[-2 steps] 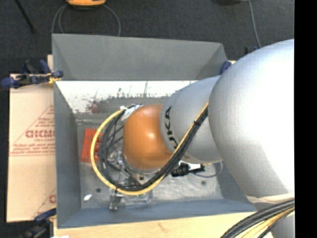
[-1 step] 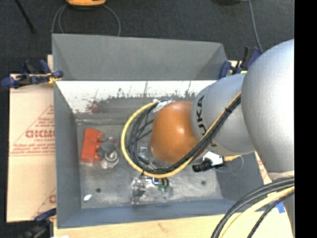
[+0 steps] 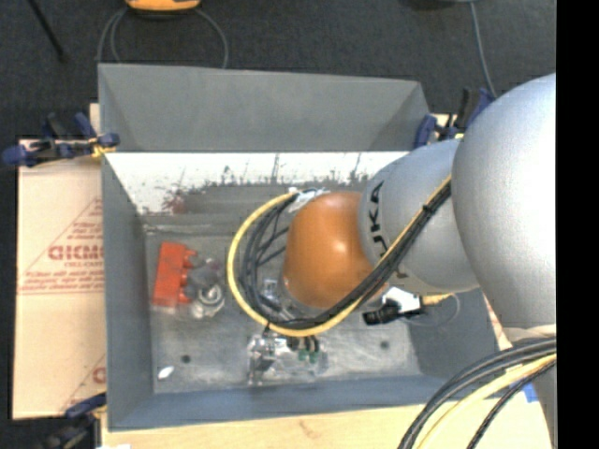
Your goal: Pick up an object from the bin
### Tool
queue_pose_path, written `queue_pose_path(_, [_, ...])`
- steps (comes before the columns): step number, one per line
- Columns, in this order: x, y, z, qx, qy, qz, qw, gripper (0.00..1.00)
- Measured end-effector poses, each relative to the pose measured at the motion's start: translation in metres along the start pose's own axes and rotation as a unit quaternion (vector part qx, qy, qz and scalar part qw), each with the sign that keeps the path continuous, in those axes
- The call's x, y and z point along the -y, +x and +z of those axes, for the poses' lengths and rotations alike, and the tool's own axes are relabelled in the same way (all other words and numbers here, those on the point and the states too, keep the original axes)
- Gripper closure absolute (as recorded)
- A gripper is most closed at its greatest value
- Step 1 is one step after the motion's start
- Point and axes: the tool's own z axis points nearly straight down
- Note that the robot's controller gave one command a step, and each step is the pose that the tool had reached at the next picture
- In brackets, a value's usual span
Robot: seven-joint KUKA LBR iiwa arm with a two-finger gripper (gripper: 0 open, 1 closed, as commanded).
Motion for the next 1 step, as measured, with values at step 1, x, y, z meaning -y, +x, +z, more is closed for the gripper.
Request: queue_pose_path(1, [-0.0075,-0.0148,-0.187,-0.0003,0.01,-0.046,0.9989,1.0])
